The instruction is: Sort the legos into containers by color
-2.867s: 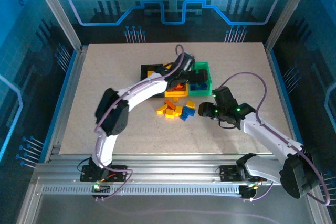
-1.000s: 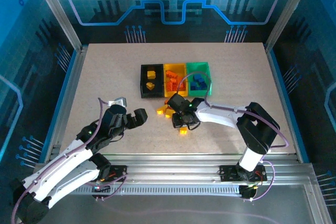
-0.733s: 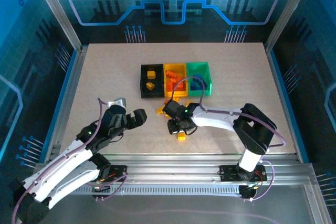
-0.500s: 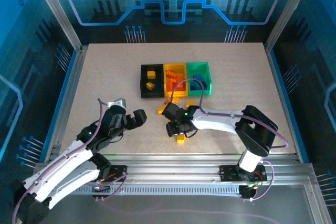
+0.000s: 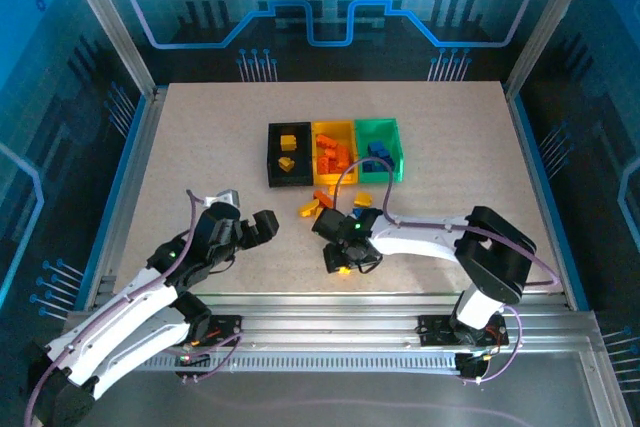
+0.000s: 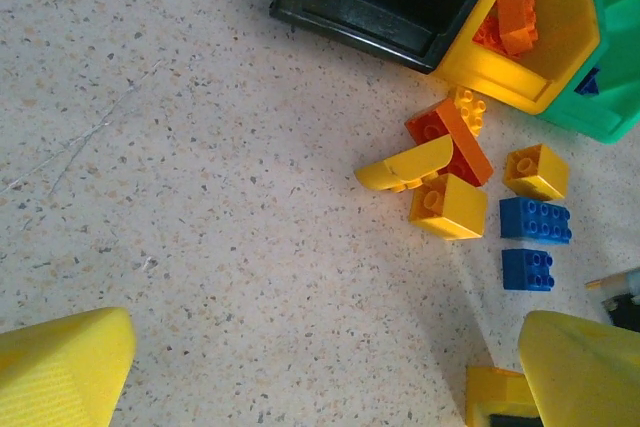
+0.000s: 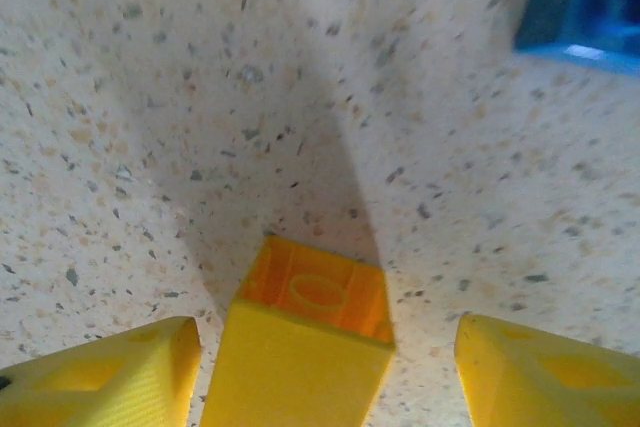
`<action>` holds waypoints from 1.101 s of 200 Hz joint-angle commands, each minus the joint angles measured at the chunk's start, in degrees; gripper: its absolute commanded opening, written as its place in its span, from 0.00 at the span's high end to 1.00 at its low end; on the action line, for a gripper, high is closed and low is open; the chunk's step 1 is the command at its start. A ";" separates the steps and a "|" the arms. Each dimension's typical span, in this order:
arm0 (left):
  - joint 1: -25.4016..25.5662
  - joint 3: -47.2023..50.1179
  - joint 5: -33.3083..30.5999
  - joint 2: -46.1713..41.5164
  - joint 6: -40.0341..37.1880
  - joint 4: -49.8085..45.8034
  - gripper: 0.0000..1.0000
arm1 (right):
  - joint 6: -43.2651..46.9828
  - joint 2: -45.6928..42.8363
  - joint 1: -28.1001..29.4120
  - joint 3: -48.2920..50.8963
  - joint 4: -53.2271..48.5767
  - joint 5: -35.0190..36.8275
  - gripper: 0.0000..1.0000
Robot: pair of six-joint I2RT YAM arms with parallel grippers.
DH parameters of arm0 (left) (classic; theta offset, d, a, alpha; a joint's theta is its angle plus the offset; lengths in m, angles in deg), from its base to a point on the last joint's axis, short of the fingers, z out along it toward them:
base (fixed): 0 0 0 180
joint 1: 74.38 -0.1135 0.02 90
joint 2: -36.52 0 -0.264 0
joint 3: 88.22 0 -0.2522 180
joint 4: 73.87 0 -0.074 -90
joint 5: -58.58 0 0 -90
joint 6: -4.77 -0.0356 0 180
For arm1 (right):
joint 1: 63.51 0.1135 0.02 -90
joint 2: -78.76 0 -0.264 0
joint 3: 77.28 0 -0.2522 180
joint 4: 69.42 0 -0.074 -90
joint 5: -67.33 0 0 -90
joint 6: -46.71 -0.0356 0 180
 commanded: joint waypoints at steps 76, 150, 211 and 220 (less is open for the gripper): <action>-0.76 0.87 2.41 -0.77 0.22 0.29 0.01 | 4.34 -0.53 0.11 -4.12 0.66 5.84 0.69; -0.80 0.96 1.92 -1.40 2.10 -1.78 0.01 | 17.74 12.32 -10.38 -33.58 3.58 0.91 0.71; -0.81 0.67 3.71 -1.70 2.75 -3.59 0.01 | 19.04 33.98 -14.77 -60.58 1.38 -0.83 0.70; -0.77 0.86 4.07 -1.96 2.85 -3.74 0.01 | 18.78 36.06 -15.18 -63.91 0.75 -1.09 0.70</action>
